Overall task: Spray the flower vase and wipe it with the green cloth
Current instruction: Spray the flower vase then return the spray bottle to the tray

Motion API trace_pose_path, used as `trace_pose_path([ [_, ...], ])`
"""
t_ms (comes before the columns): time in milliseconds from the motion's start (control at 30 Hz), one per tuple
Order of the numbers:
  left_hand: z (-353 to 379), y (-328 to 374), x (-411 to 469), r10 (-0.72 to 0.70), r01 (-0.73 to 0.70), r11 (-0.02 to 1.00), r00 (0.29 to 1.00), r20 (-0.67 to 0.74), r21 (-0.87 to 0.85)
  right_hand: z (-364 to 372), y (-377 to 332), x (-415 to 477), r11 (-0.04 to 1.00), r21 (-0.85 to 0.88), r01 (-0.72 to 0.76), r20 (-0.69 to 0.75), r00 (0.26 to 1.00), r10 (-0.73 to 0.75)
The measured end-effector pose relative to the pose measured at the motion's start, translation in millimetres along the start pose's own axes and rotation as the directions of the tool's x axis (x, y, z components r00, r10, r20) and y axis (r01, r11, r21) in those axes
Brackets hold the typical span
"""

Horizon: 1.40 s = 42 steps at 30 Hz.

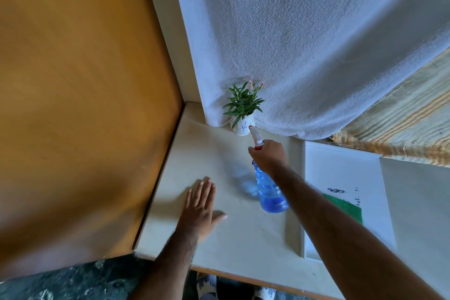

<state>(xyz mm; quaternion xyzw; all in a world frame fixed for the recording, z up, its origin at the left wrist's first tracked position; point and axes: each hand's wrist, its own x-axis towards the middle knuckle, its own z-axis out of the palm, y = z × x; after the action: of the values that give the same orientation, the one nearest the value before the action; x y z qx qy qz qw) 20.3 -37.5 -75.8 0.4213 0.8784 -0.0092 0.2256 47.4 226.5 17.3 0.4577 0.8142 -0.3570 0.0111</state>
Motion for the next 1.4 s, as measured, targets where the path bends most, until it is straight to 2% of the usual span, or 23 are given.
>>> trace_pose_path([
  [233, -1.6, -1.0, -0.6, -0.002, 0.002, 1.000, 1.000, 0.016, -0.002, -2.0, 0.8, -1.3, 0.997, 0.075, 0.002, 0.027, 1.000, -0.004],
  [367, -2.7, -1.9, -1.7, -0.001, 0.001, 1.000, 1.000, 0.026, 0.007, -8.7, 6.7, -11.2, 0.979, 0.203, 0.012, 0.004, 1.000, -0.013],
  [500, -4.5, -2.5, -1.9, 0.006, -0.005, 1.000, 0.999, 0.038, -0.016, -34.6, 11.4, -25.5, 0.890, 0.441, 0.117, -0.148, 0.987, -0.057],
  [633, -3.4, -3.3, -1.1, 0.001, -0.002, 1.000, 0.998, 0.058, 0.018, -79.9, 12.3, -28.1, 0.817, 0.519, 0.252, -0.358, 0.932, -0.060],
  [833, -2.5, -1.7, 0.7, 0.002, -0.002, 1.000, 0.996, 0.089, -0.006, -141.2, 44.7, -17.2, 0.785, 0.503, 0.361, -0.606, 0.795, 0.023],
  [1033, -0.1, -3.7, 3.8, -0.018, 0.016, 1.000, 0.992, 0.123, 0.022, -168.8, 94.7, 2.5, 0.855, 0.431, 0.290, -0.688, 0.719, 0.103],
  [1400, -0.8, -1.4, 3.2, -0.019, 0.012, 0.998, 0.993, 0.120, 0.064, -146.6, 151.8, 20.8, 0.863, 0.392, 0.320, -0.691, 0.721, 0.047],
])
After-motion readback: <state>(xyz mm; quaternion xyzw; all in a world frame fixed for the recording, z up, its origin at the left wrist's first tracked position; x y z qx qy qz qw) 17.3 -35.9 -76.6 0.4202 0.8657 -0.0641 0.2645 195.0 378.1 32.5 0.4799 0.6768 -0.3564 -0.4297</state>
